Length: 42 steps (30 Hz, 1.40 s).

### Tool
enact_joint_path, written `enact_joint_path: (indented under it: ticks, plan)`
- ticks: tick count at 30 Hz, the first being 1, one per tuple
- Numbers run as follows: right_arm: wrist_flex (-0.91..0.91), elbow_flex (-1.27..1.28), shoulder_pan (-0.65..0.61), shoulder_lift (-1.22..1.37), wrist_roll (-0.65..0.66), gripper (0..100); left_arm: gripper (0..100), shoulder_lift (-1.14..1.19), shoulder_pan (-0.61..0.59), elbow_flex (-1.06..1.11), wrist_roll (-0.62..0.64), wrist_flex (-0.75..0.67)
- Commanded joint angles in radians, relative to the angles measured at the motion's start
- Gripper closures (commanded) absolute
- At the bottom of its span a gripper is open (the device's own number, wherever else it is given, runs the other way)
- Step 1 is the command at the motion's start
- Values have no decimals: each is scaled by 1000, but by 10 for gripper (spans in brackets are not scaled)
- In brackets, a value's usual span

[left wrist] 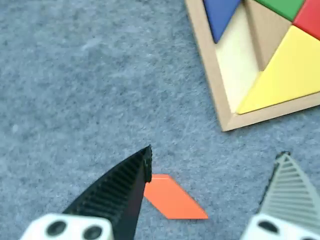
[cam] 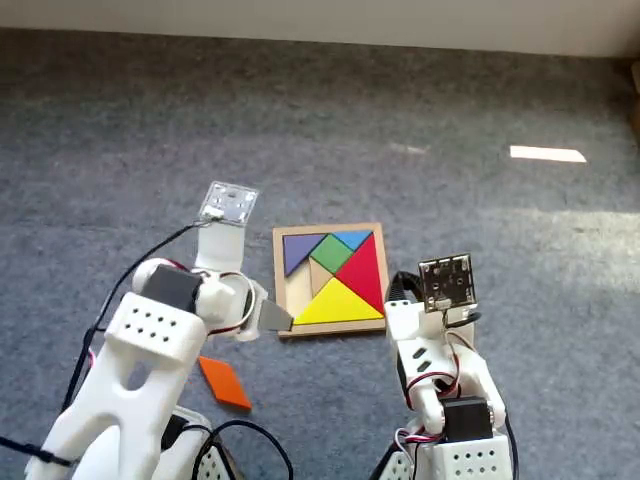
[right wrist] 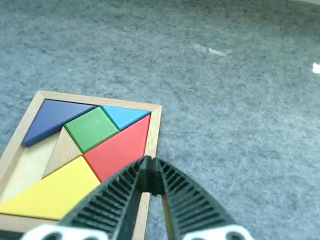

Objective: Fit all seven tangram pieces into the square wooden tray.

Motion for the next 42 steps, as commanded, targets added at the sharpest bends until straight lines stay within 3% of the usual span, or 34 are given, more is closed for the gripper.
enact_joint_path:
  ticks: [1, 6, 15, 26, 36, 39, 42]
  plan:
    - [-27, 102, 8, -10, -2, 978, 720, -117, -54, 61, -11, 25]
    - [-27, 102, 10, -10, -2, 978, 736, -153, -64, 94, -3, 135]
    - [-27, 102, 10, -10, -2, 978, 705, -130, -108, 93, 64, 135]
    - [-27, 102, 10, -10, -2, 978, 705, 512, -107, -62, 147, 135]
    - [-27, 102, 10, -10, -2, 978, 710, 720, -108, -67, 259, -5]
    - [-27, 102, 10, -10, -2, 978, 759, 731, -108, -74, 288, -20]
    - [-27, 102, 10, -10, -2, 978, 876, 734, -108, -84, 285, -34]
